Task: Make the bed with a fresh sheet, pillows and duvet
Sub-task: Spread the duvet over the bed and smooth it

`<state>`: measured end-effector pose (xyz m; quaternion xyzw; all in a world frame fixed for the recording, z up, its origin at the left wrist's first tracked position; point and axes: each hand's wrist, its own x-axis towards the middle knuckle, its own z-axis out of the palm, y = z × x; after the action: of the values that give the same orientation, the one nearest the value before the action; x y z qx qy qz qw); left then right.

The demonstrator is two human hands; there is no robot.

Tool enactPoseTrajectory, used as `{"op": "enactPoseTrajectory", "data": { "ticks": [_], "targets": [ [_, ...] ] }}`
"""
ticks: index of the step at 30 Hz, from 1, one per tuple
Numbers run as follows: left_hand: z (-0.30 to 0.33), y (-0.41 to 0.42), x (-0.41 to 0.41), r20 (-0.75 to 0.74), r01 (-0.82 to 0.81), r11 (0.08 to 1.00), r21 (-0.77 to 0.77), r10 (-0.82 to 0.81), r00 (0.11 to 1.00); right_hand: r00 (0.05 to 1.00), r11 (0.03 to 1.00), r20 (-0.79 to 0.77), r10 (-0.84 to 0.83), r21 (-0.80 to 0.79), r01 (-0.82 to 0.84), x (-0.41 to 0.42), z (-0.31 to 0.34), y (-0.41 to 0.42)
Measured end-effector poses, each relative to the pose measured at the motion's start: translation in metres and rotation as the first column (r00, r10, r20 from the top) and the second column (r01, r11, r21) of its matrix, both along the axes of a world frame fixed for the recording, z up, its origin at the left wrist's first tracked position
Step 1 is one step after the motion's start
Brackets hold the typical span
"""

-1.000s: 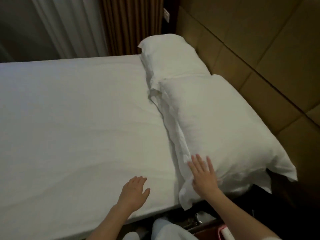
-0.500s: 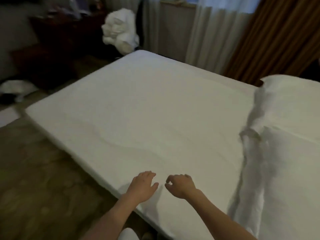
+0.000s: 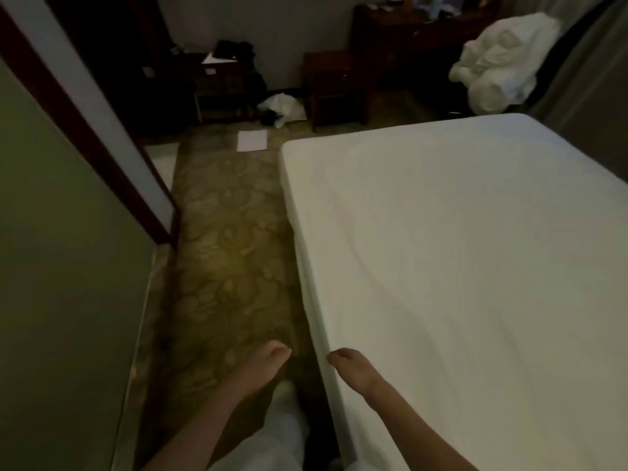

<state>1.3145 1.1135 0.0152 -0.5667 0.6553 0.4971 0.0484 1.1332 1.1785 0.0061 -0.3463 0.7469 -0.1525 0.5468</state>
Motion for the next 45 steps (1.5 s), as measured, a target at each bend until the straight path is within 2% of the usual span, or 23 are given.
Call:
{"op": "enactPoseTrajectory", "data": {
  "ticks": [4, 10, 16, 20, 26, 30, 36, 40, 43, 45],
  "targets": [
    [-0.012, -0.018, 0.031, -0.027, -0.317, 0.932, 0.178, 0.327, 0.945, 0.994, 0.997, 0.079, 0.070, -0.035, -0.067, 0.019, 0.005, -0.053],
    [-0.028, -0.074, 0.057, -0.026, -0.524, 0.792, 0.312, 0.559, 0.829, 0.982, 0.997, 0.183, 0.052, -0.065, -0.041, 0.037, 0.015, -0.152],
    [-0.033, -0.186, 0.062, -0.043, -0.588, 0.728, 0.352, 0.640, 0.767, 0.980, 0.998, 0.195, 0.034, -0.067, -0.022, 0.047, 0.014, -0.262],
    [-0.029, -0.262, 0.057, -0.130, -0.529, 0.783, 0.326, 0.592, 0.796, 0.984, 0.998, 0.178, -0.014, -0.057, 0.024, 0.043, 0.006, -0.314],
    [-0.019, -0.379, 0.039, -0.184, -0.478, 0.828, 0.293, 0.539, 0.822, 0.965, 0.989, 0.222, -0.138, 0.078, 0.123, 0.020, -0.017, -0.360],
    [-0.021, -0.466, 0.019, -0.210, -0.490, 0.820, 0.295, 0.556, 0.804, 0.977, 0.983, 0.166, -0.133, 0.146, 0.109, -0.001, -0.039, -0.425],
    [-0.031, -0.582, -0.002, -0.134, -0.595, 0.720, 0.356, 0.670, 0.730, 0.993, 0.991, 0.103, -0.051, 0.125, 0.038, -0.025, -0.037, -0.585],
    [-0.037, -0.643, -0.008, -0.102, -0.679, 0.632, 0.373, 0.755, 0.647, 0.975, 0.997, 0.218, -0.041, 0.077, 0.025, -0.028, -0.018, -0.697],
    [-0.049, -0.687, -0.005, -0.051, -0.706, 0.595, 0.383, 0.777, 0.627, 0.951, 0.994, 0.296, -0.093, 0.084, 0.071, -0.029, -0.010, -0.772],
    [-0.059, -0.723, -0.001, -0.024, -0.719, 0.583, 0.378, 0.783, 0.622, 0.959, 0.996, 0.275, -0.072, 0.067, 0.056, -0.029, -0.012, -0.822]
  ]
}}
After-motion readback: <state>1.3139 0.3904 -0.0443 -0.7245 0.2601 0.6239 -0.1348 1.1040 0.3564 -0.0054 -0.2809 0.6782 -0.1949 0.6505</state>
